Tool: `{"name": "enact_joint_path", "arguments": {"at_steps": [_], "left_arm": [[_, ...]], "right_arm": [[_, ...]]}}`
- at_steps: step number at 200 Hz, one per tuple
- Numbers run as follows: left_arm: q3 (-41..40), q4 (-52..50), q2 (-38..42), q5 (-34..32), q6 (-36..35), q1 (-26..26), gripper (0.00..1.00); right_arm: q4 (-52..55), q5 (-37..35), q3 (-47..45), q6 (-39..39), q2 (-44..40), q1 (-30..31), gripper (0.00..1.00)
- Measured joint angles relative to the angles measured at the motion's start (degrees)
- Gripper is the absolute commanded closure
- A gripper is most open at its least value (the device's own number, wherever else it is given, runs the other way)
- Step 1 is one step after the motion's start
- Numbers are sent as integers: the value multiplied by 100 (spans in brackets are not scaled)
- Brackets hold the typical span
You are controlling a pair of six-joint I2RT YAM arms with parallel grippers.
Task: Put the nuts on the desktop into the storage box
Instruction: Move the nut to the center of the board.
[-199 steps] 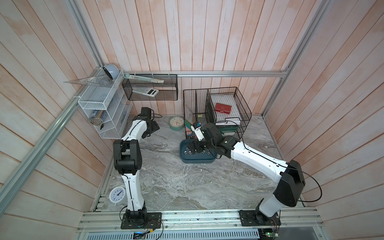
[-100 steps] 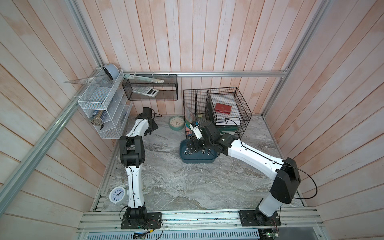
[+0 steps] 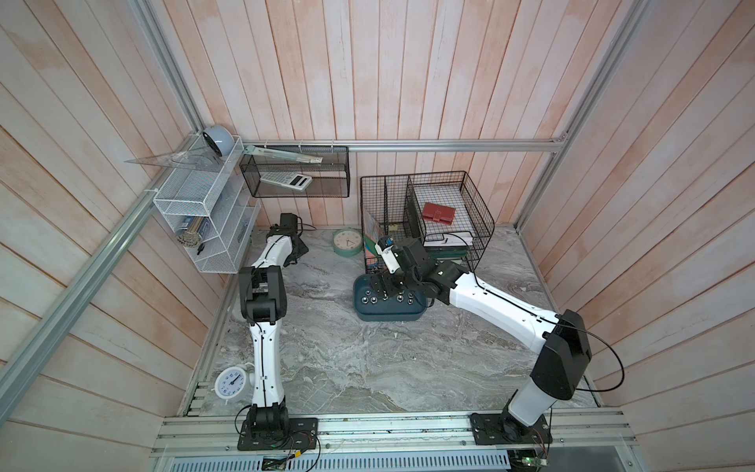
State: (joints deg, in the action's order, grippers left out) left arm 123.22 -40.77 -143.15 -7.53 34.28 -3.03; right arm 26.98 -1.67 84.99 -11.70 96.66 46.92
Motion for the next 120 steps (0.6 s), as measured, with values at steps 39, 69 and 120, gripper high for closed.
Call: {"name": "enact_joint_path", "arguments": {"at_steps": [39, 69, 120], "left_arm": [[129, -98, -68, 63, 66, -9, 37], [146, -122, -70, 138, 94, -9, 37], [284, -275, -136, 216, 155, -31, 51]], "right_arm": [[11, -20, 26, 0, 0, -17, 2], [9, -17, 26, 0, 0, -24, 2], [7, -15, 26, 0, 0, -24, 2]]}}
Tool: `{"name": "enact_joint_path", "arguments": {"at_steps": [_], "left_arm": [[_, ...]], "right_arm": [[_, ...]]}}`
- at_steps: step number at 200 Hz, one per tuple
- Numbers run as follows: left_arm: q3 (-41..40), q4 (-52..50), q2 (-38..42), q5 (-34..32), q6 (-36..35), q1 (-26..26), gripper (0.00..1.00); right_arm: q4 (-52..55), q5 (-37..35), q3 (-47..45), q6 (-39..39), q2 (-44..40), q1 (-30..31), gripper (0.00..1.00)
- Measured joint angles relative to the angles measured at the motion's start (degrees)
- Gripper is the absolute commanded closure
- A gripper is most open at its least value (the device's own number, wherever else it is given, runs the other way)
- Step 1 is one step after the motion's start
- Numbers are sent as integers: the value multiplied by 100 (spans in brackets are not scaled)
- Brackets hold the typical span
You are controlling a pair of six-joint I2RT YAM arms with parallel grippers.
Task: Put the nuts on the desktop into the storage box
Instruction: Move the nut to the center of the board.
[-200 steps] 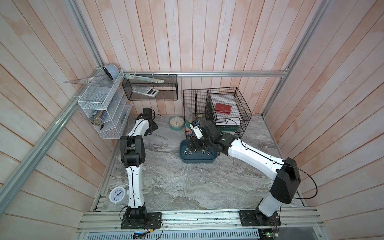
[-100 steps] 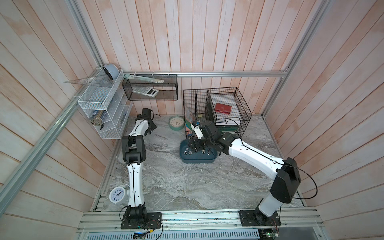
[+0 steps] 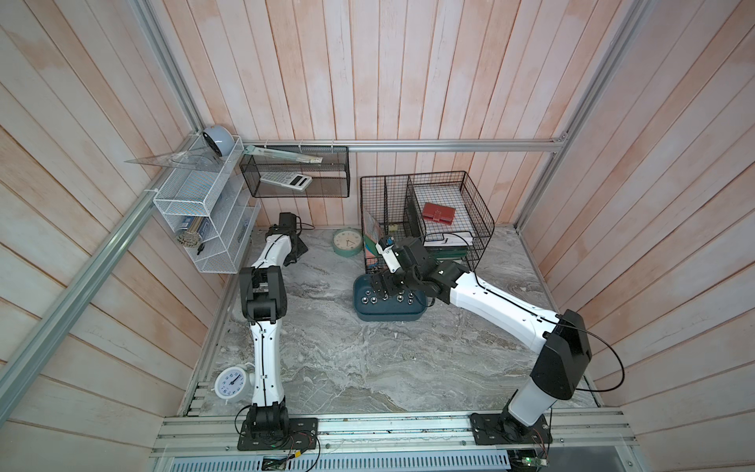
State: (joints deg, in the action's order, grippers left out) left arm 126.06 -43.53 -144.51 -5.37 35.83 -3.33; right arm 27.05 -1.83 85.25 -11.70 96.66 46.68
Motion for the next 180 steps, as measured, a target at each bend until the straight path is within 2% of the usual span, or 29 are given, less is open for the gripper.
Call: {"name": "enact_joint_path", "arguments": {"at_steps": [7, 16, 22, 99, 180], "left_arm": [[24, -35, -11, 24, 2, -4, 53], [28, -63, -15, 48, -20, -9, 64], [31, -68, -15, 66, 0, -11, 67], [-68, -72, 26, 92, -114, -2, 68], [-1392, -170, 859, 83, -627, 299, 67]], "right_arm": [[2, 0, 0, -2, 0, 0, 2], [0, 0, 0, -2, 0, 0, 2], [0, 0, 0, -4, 0, 0, 2], [-2, 0, -2, -7, 0, 0, 2], [-68, 39, -72, -28, 0, 0, 2]]}}
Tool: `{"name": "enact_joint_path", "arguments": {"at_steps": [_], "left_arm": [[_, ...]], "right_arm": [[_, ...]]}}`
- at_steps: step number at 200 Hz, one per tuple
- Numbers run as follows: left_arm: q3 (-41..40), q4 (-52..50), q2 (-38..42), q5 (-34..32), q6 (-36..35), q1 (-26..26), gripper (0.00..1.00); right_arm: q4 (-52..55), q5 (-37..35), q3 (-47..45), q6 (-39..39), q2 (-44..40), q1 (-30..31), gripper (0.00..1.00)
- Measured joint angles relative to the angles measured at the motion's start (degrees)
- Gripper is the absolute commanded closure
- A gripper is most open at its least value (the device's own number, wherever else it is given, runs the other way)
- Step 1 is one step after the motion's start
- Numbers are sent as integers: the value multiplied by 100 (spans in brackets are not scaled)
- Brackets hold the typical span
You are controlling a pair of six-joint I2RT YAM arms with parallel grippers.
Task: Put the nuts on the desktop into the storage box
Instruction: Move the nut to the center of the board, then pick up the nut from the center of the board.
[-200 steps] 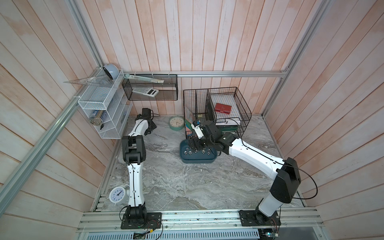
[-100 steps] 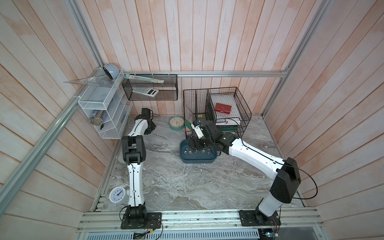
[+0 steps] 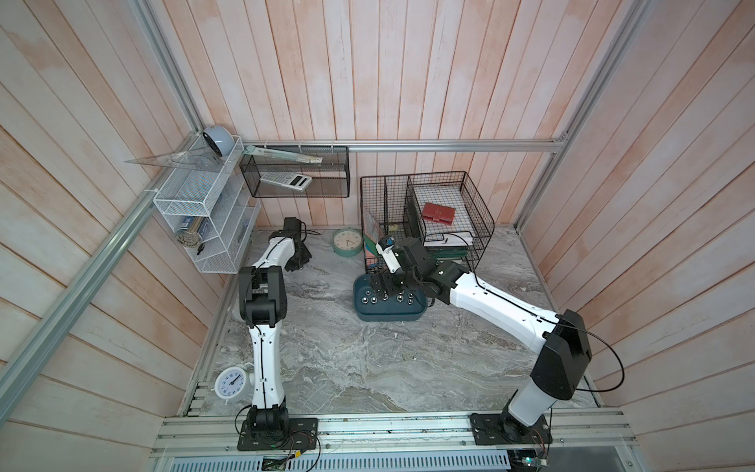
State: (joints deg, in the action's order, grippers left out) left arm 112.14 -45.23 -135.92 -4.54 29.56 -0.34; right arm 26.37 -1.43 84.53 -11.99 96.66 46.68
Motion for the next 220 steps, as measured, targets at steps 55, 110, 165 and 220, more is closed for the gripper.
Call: {"name": "enact_joint_path", "arguments": {"at_steps": [55, 110, 165, 220], "left_arm": [[-767, -186, 496, -42, -457, 203, 56], [-772, -229, 507, -87, -575, 227, 56], [-369, -553, 295, -131, -605, 225, 56], [-144, -682, 166, -129, -605, 212, 61]], "right_arm": [[-44, 48, -50, -24, 0, 0, 2], [-85, 131, -52, -44, -2, 0, 2], [-101, 133, -136, -114, -2, 0, 2], [-105, 133, -136, -149, -46, 0, 2]]}}
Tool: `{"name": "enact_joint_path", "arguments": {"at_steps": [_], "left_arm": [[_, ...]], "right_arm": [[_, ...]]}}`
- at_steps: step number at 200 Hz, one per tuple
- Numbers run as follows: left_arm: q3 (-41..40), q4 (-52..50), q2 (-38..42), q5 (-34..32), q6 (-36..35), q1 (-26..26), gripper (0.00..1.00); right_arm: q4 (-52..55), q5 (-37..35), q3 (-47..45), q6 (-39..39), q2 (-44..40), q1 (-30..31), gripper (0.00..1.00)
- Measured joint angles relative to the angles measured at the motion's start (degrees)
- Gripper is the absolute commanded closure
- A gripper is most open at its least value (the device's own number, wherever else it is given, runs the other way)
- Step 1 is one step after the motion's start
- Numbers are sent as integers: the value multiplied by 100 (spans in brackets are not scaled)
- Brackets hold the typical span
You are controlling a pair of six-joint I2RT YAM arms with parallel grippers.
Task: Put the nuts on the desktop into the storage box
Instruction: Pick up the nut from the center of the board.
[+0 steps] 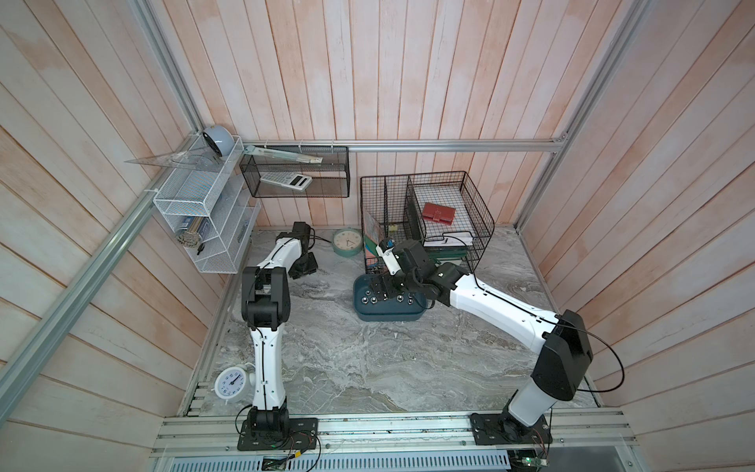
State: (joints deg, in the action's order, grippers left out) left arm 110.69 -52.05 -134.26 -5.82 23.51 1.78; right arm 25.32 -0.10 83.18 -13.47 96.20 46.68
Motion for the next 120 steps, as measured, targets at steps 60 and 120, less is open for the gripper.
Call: {"name": "enact_joint_path", "arguments": {"at_steps": [60, 120], "left_arm": [[20, 46, -7, 9, -24, -13, 73], [-409, 127, 376, 87, -20, 20, 73]], "right_arm": [[0, 0, 0, 0, 0, 0, 2], [-15, -2, -136, -11, -83, 0, 2]]}}
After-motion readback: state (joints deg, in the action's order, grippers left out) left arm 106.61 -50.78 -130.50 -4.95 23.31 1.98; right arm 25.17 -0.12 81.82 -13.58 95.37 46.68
